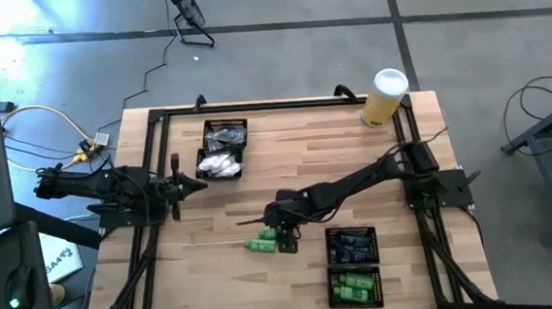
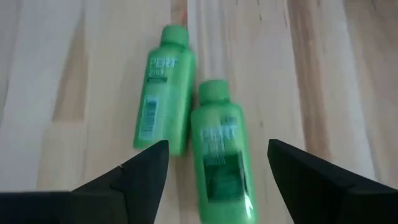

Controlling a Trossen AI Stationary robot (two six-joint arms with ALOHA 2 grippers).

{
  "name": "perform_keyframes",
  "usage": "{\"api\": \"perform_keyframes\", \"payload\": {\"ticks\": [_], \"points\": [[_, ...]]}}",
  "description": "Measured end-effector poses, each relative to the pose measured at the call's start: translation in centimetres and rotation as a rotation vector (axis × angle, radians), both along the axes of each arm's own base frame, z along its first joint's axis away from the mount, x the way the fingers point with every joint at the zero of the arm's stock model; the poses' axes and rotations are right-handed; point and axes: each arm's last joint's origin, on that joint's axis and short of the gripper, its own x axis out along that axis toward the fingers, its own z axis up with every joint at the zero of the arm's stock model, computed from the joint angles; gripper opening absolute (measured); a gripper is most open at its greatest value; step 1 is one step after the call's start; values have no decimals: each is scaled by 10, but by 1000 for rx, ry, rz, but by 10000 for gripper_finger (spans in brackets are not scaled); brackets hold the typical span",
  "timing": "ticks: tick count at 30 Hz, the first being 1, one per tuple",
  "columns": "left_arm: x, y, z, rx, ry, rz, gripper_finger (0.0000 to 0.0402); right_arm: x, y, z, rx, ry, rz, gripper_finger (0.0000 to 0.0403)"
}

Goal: Pick & Place Travel size toiletries
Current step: Put the green shampoo into the bottom black basket

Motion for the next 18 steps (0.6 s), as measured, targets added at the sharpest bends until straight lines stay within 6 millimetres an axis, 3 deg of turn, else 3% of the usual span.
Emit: {"api": "perform_keyframes", "payload": {"ticks": [13,18], "points": [[0,0,0,-6,4,1,0,3,1,-35,-20,91,5,264],[0,0,0,-14,3,3,0,3,0,-36,-42,89,-8,263]]}}
